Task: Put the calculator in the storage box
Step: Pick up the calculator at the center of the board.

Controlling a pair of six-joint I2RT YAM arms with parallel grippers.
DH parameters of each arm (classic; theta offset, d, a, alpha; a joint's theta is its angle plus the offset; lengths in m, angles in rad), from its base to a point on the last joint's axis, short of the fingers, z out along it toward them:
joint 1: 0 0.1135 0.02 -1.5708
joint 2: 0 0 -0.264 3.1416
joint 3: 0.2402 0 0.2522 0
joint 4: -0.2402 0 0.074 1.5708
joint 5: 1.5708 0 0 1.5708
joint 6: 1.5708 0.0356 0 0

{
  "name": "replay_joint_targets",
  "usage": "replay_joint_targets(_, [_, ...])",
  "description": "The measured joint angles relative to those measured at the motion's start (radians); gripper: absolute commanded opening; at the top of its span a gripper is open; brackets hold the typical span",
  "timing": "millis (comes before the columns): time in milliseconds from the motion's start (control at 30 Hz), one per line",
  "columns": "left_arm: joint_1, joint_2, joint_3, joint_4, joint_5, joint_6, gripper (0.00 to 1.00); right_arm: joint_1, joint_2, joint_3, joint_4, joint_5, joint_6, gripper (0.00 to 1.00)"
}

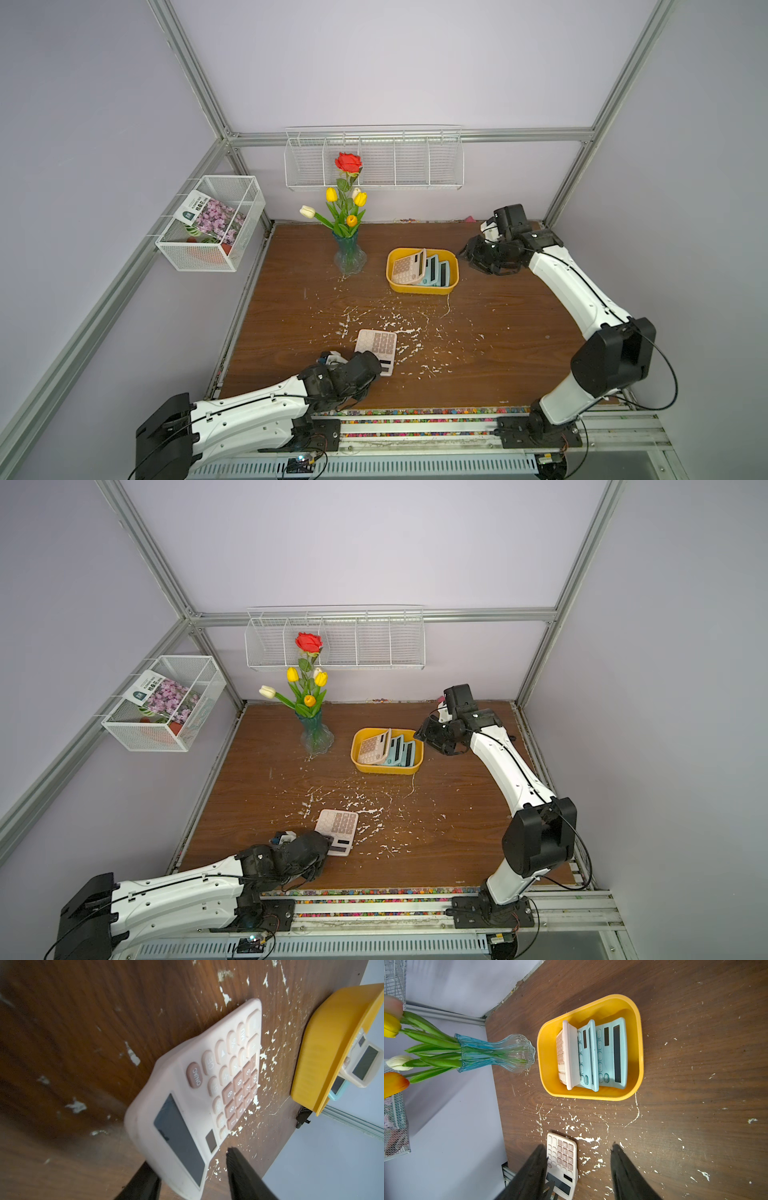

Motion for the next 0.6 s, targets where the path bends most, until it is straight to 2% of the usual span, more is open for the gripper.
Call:
replay_joint_targets(133, [0.0,0.007,0.0,0.013,0.0,0.0,0.4,0.0,0.0,-0.002,0.001,0.0,0.0,0.53])
replay_joint_targets(600, [0.0,0.018,-0.02,0.061,0.0,0.0,0.35,0.0,0.0,-0.019,0.021,0.0,0.0,0.53])
